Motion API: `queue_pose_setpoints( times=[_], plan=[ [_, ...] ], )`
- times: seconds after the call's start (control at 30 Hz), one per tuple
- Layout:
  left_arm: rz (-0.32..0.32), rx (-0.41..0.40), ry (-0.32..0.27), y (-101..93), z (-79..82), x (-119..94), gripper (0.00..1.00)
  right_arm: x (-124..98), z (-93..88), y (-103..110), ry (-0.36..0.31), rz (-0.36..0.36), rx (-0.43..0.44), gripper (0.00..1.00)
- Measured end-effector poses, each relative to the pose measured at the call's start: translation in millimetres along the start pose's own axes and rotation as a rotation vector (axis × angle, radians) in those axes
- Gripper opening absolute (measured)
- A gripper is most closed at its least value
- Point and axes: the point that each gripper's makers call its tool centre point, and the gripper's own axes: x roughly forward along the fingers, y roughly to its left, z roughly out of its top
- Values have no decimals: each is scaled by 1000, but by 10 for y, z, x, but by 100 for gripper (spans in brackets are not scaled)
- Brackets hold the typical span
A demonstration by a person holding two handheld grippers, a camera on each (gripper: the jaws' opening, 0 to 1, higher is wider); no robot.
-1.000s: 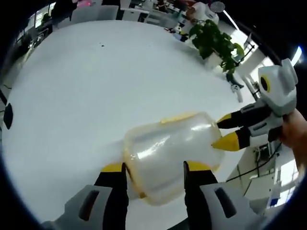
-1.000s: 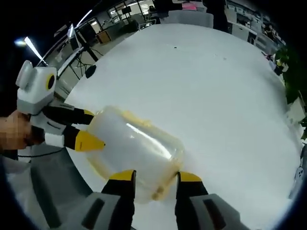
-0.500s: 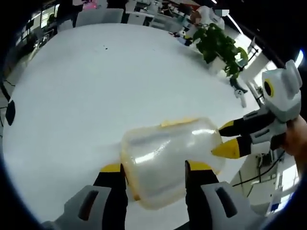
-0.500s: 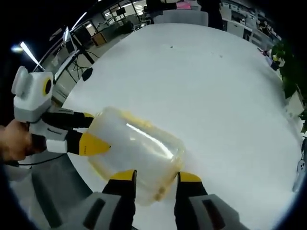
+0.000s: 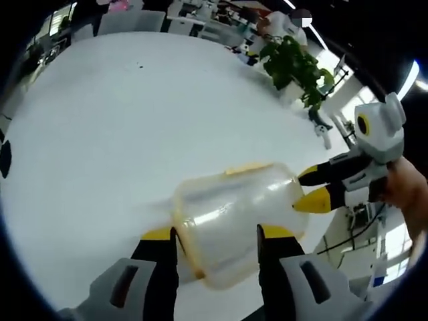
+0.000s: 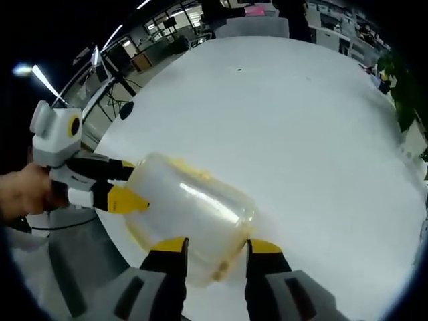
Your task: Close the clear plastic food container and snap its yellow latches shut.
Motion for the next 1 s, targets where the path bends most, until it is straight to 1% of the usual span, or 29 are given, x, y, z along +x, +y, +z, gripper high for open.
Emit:
queue_pose_setpoints(
  times=[0.03,0.07,0.17,0.23,0.33,0.4,0.47,0.5,0.53,0.57,0.6,0.63,0.67,0.7,0.73,0.77,0.83,0.87,0.9,0.93,0.97,1.0],
  plan=[
    [-2,-5,-5,4,3,-13,43,1,-12,5,7,7,-6,32],
    [-4,15,-23,23,29,-29,41,-5,-14,-2,7,10,-4,32],
    [-10,35,-28,37,50,-56,37,-8,-25,11,10,15,-22,33],
    [-19,88,-12,49,35,-77,35,-13,-33,25,17,13,-43,33],
    [-26,100,-27,59,57,-107,33,-17,-44,30,21,9,-70,34],
    [-25,136,-40,57,82,-105,33,-10,-56,43,25,10,-77,35],
    [-15,209,-39,65,93,-120,33,-14,-57,46,23,11,-83,35],
    [-21,231,-53,47,116,-125,34,-13,-49,48,26,11,-85,35],
    [-38,244,-56,20,117,-138,36,-33,-56,50,23,12,-92,35],
    [-44,257,-52,13,113,-149,37,-41,-43,63,22,14,-97,35],
    [-48,286,-64,12,133,-176,37,-66,-40,64,19,16,-104,35],
    [-56,314,-87,-3,181,-191,36,-76,-22,72,13,23,-117,36],
    [-72,349,-112,-23,236,-214,34,-96,2,91,-4,38,-152,37],
    [-73,380,-127,-34,271,-233,31,-103,10,104,-5,50,-173,39],
    [-113,429,-150,-106,311,-258,29,-125,-16,113,5,63,-207,39],
    [-137,455,-155,-148,318,-270,28,-138,-14,116,1,67,-236,38],
    [-151,496,-162,-179,326,-282,29,-161,-15,100,-7,70,-236,33],
    [-173,526,-164,-223,324,-289,28,-181,-6,119,-19,91,-244,33],
    [-172,552,-169,-230,334,-297,27,-192,12,134,-29,98,-251,33],
    [-163,579,-187,-227,370,-312,25,-214,16,128,-31,95,-259,34],
    [-175,568,-187,-239,367,-320,21,-225,36,135,-36,99,-303,33],
    [-221,568,-184,-288,354,-327,14,-247,61,157,-47,108,-365,31]
  ],
)
